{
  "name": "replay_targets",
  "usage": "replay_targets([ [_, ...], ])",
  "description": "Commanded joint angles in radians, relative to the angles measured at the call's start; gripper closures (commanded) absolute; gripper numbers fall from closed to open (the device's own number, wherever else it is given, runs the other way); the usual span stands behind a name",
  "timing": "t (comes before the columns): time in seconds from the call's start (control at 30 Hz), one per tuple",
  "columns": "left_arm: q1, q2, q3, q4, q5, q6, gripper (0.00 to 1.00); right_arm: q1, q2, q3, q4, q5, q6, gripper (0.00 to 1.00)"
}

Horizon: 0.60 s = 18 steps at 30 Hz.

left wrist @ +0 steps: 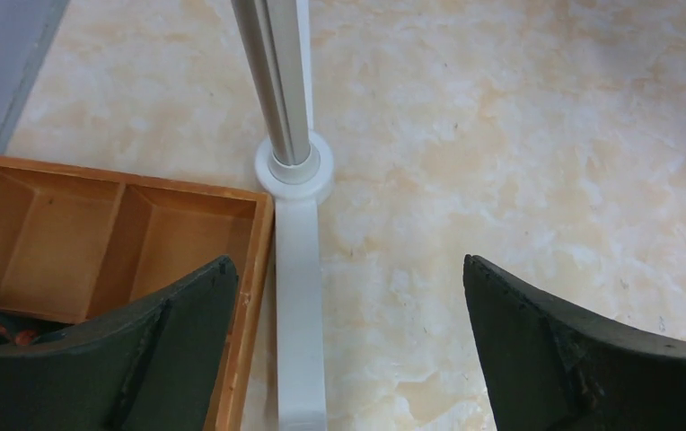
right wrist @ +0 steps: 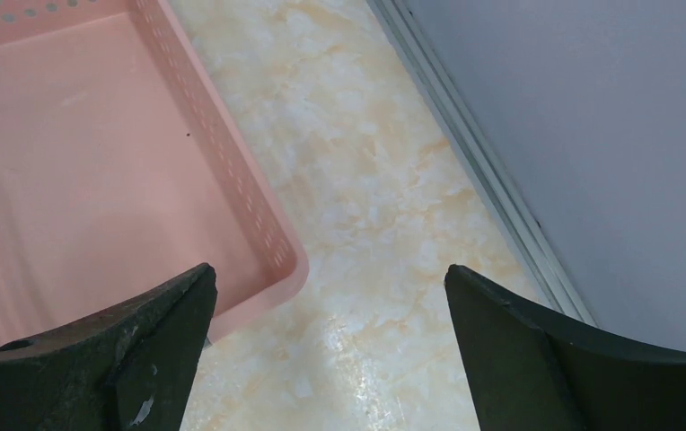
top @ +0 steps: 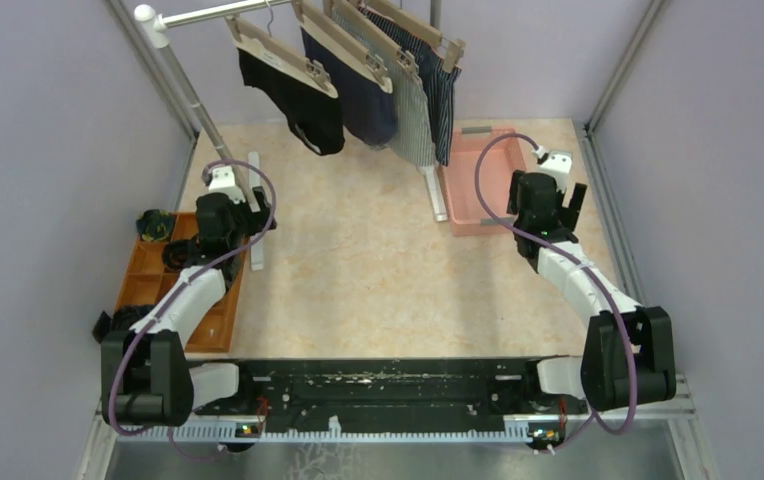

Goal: Remove the underwear clipped to the hanger
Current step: Pick up the hanger from the clothesline.

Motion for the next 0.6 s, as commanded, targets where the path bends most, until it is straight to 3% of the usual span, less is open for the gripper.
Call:
replay_targets([
  [0.0,0.003,-0.026,0.021,-0.058,0.065,-0.045,0.0,0.003,-0.038,0.022,0.049,0.024,-0.024,0.01],
  [0.47,-0.007,-0.089,0.192,-0.157,0.3,-0.074,0.0,0.002,-0.181,-0.045,0.077,-0.046,-0.001,0.01],
  [0.57,-0.02,-0.095,0.228,-0.169,0.288,-0.12,0.0,0.003,-0.187,-0.038,0.07,-0.069,0.0,0.01],
])
